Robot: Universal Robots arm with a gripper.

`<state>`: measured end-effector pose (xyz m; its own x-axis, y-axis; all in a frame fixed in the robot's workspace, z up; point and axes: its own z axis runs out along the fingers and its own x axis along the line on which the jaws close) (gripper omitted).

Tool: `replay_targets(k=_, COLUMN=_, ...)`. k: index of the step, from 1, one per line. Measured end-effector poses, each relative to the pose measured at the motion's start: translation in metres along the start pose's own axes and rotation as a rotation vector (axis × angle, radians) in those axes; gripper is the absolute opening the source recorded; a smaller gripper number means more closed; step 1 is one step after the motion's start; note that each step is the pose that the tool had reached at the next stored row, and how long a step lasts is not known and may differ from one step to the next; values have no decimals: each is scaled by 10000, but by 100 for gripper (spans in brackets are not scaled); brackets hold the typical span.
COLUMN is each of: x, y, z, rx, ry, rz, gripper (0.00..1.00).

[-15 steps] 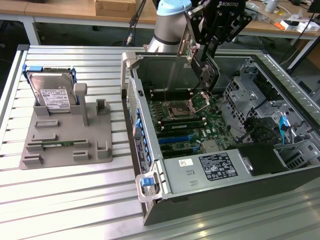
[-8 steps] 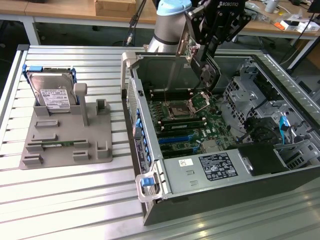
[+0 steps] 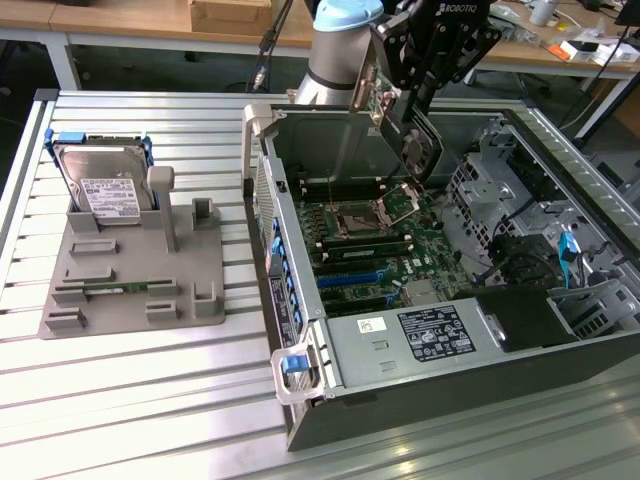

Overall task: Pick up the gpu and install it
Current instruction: 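Insert the gpu into the slot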

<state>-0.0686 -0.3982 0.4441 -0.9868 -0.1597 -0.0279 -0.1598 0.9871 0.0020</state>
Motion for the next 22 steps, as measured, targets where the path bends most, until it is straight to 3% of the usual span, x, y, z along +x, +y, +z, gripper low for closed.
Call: replay_targets(k=22, x=0, y=0, z=0, rx=-21, ry=2, rz=-754, gripper=26)
